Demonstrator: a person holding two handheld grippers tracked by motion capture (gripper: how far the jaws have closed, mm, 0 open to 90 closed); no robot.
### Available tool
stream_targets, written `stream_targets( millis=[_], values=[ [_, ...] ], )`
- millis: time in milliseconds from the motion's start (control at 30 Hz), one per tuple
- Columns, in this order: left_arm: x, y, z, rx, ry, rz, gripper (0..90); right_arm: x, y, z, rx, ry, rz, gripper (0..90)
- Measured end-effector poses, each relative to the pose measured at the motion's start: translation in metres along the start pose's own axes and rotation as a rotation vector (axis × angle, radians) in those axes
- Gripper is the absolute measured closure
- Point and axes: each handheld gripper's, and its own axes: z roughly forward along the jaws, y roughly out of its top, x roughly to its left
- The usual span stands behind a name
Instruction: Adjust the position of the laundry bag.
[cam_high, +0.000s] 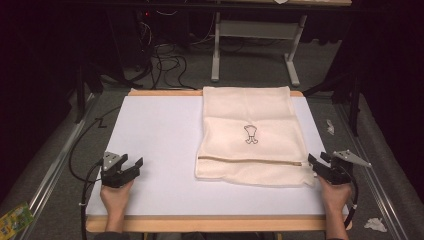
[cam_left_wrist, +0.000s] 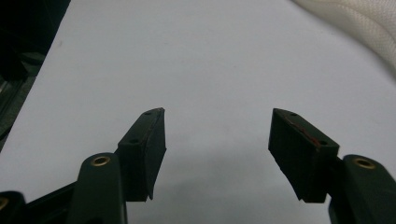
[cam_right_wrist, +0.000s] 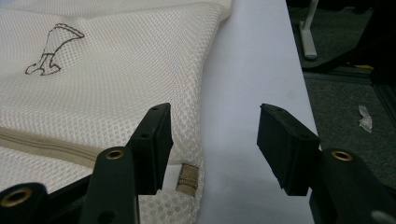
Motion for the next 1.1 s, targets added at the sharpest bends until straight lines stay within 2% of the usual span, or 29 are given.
stream_targets(
  millis=[367, 467, 733, 767, 867, 1000, 1100],
  values=[
    [-0.001, 0.001, 0.001, 0.010, -0.003, 0.015, 36.3, -0.001, 0.000, 0.000, 0.005, 0.006, 0.014, 46.3],
    [0.000, 0.001, 0.001, 0.016, -0.011, 0.007, 36.3, -0.001, 0.001, 0.002, 0.025, 0.009, 0.008, 45.5],
    [0.001, 0.003, 0.002, 0.021, -0.018, 0.002, 37.1, -0.001, 0.002, 0.002, 0.019, 0.007, 0.000, 47.4],
    [0.000, 0.003, 0.002, 0.022, -0.018, 0.004, 37.3, -0.002, 0.002, 0.002, 0.017, 0.012, 0.012, 48.0],
    [-0.002, 0.005, 0.004, 0.027, -0.021, 0.014, 37.8, -0.003, 0.001, 0.001, 0.008, 0.023, 0.020, 48.6],
    [-0.004, 0.008, 0.009, 0.048, -0.040, -0.001, 38.2, -0.003, 0.002, 0.002, 0.018, 0.024, 0.020, 48.3],
    [-0.009, 0.010, 0.011, 0.056, -0.051, 0.012, 39.5, -0.003, 0.002, 0.002, 0.022, 0.028, 0.023, 48.0]
  ],
)
